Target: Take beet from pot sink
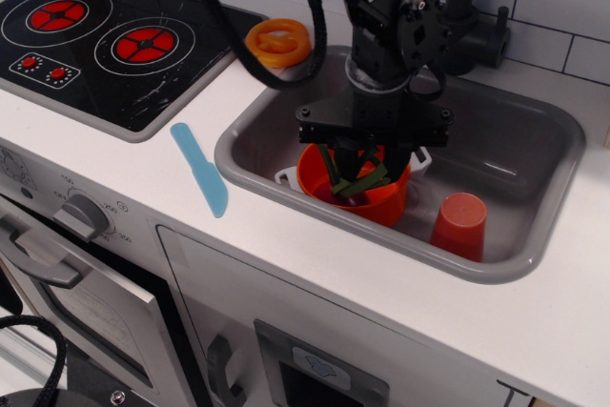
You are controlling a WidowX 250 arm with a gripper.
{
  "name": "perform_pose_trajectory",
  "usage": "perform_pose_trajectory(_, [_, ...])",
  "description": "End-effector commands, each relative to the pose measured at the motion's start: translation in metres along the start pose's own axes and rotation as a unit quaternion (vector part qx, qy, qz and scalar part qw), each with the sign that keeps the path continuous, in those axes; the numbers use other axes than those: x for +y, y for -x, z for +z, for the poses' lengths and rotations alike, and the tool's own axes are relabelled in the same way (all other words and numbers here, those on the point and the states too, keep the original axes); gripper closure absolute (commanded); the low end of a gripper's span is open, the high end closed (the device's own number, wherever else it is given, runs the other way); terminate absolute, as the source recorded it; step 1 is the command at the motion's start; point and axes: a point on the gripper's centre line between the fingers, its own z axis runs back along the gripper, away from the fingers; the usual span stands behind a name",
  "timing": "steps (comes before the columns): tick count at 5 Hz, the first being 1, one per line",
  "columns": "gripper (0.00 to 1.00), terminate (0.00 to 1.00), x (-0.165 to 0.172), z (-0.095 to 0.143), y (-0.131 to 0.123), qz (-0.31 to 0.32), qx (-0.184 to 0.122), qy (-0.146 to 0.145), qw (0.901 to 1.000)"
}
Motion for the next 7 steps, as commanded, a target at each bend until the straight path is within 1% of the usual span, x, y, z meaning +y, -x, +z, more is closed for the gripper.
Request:
perform_pose_trajectory(1, [1.0,0.0,-0.002,0.021,-0.014,0.016,-0.014,0.018,0.9996])
perform_pose_trajectory(2, [1.0,0.0,-0.004,0.038,-0.024,0.041,-0.013,0.031,0.9986])
perform_pose_trajectory(3, [1.0,0.0,-0.005,0.057,-0.034,0.059,0.0,0.04,0.9974])
perform_pose_trajectory(4, [1.0,0.0,-0.013,0.073,-0.04,0.085,0.008,0.066,0.9942])
perform_pose_trajectory(5, [1.0,0.0,-0.026,0.081,-0.041,0.097,0.018,0.075,0.9923])
perform_pose_trajectory(6, [1.0,0.0,-0.052,0.078,-0.036,0.107,0.013,0.082,0.9908])
perform_pose_trajectory(7, [1.0,0.0,-0.078,0.072,-0.028,0.09,0.009,0.095,0.9913])
